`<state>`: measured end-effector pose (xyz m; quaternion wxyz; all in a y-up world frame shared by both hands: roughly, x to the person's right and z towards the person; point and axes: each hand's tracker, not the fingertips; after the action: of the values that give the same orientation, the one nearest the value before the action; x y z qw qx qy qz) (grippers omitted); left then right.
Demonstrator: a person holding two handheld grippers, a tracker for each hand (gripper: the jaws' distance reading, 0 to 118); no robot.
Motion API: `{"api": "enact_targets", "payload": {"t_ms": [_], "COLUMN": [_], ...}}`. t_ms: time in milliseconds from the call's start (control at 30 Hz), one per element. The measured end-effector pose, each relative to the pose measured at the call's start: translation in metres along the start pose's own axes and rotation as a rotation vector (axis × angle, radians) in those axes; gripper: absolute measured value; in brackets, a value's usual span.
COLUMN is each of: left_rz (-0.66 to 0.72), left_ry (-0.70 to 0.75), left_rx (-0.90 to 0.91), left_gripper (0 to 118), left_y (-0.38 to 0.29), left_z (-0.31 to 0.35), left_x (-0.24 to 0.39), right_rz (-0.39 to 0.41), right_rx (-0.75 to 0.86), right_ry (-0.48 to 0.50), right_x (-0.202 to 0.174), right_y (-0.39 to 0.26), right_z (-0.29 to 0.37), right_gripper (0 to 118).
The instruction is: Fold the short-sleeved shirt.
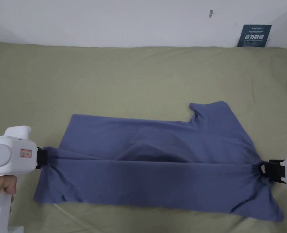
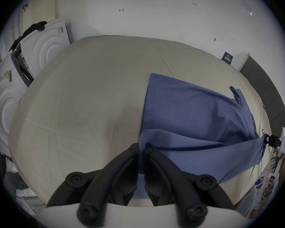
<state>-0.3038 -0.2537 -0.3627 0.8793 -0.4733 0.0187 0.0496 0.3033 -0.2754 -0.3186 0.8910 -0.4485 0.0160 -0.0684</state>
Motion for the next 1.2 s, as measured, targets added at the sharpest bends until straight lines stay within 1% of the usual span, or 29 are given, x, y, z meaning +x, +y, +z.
{"api": "enact_targets", "payload": {"t_ms": [100,133,167,200,233,267,300,333,367,400,500,533,567,600,633,667,700,767,833,867,900,933,967,1000,1033,1067,1133,1200], "left_rz": [-0.012,-0.023,-0.035,-0.044,-0.048,-0.051,-0.051,-0.048,-0.044,-0.049,-0.051,-0.049,-0.038,-0.021,-0.012,0.001,0.014,0.027,0.025,0.019,0.017,0.011,0.004,0.005,0.012,0.020,0.024,0.009], "left_ry": [0.004,0.009,0.018,0.018,0.027,0.034,0.027,0.028,0.023,0.022,0.044,0.045,0.048,0.049,0.045,0.020,0.015,0.006,-0.009,-0.014,-0.014,-0.013,-0.012,-0.004,0.011,0.024,0.023,0.070], "left_rx": [-0.019,-0.028,-0.044,-0.054,-0.053,-0.045,-0.049,-0.058,-0.048,-0.053,-0.036,-0.032,-0.028,-0.018,-0.024,-0.045,-0.057,-0.061,-0.064,-0.060,-0.056,-0.058,-0.063,-0.070,-0.055,-0.043,-0.065,-0.094], "left_gripper": [6,6,10,14,14,43,98,118,118,118,117,115,109,91,69,35,0,0,0,3,43,87,115,118,118,118,118,115], "left_y": [0.009,0.009,0.008,0.005,0.002,-0.002,-0.006,-0.012,-0.018,-0.021,-0.042,-0.050,-0.058,-0.066,-0.070,-0.075,-0.079,-0.082,-0.083,-0.083,-0.081,-0.079,-0.077,-0.076,-0.075,-0.072,-0.067,-0.067], "left_z": [-0.018,-0.023,-0.028,-0.032,-0.032,-0.030,-0.030,-0.026,-0.019,-0.012,0.008,0.014,0.020,0.025,0.026,0.026,0.025,0.022,0.022,0.021,0.019,0.019,0.014,0.007,0.005,0.003,-0.011,-0.023], "left_x": [0.007,0.009,0.010,0.009,0.009,0.008,0.005,0.003,-0.001,-0.005,-0.013,-0.015,-0.019,-0.022,-0.025,-0.026,-0.029,-0.030,-0.026,-0.024,-0.022,-0.017,-0.015,-0.013,-0.012,-0.008,-0.005,0.001], "right_rz": [0.011,0.013,0.013,0.001,-0.016,-0.029,-0.030,-0.050,-0.047,-0.054,-0.080,-0.082,-0.091,-0.096,-0.092,-0.075,-0.071,-0.079,-0.098,-0.096,-0.087,-0.084,-0.083,-0.082,-0.076,-0.052,-0.030,-0.033], "right_rx": [-0.026,-0.036,-0.053,-0.064,-0.074,-0.082,-0.069,-0.019,-0.026,-0.030,0.005,0.000,-0.011,-0.003,0.001,-0.002,-0.001,-0.011,-0.012,-0.008,-0.003,0.005,0.001,-0.003,0.001,0.014,0.020,0.009], "right_ry": [-0.016,-0.020,-0.021,-0.020,-0.031,-0.042,-0.035,-0.011,-0.011,-0.007,0.004,0.003,0.020,0.021,0.015,-0.006,-0.012,-0.001,0.011,0.008,-0.006,-0.013,-0.007,-0.008,-0.009,-0.010,-0.016,-0.012], "right_x": [0.000,0.000,0.000,0.001,0.001,0.000,0.001,0.002,0.001,0.001,-0.003,-0.005,-0.005,-0.007,-0.009,-0.011,-0.012,-0.013,-0.014,-0.013,-0.013,-0.013,-0.012,-0.012,-0.013,-0.015,-0.016,-0.015], "right_y": [0.008,0.010,0.011,0.010,0.009,0.006,-0.001,-0.006,-0.010,-0.016,-0.042,-0.049,-0.059,-0.068,-0.075,-0.083,-0.090,-0.097,-0.102,-0.103,-0.103,-0.103,-0.102,-0.101,-0.101,-0.100,-0.097,-0.093], "right_z": [-0.020,-0.024,-0.028,-0.030,-0.031,-0.030,-0.026,-0.018,-0.011,-0.005,0.016,0.021,0.027,0.031,0.033,0.035,0.035,0.037,0.039,0.039,0.040,0.040,0.039,0.039,0.040,0.041,0.039,0.034], "right_gripper": [7,19,28,39,39,84,117,117,114,112,112,108,95,64,35,13,10,4,3,2,2,2,2,2,2,2,2,2]}}
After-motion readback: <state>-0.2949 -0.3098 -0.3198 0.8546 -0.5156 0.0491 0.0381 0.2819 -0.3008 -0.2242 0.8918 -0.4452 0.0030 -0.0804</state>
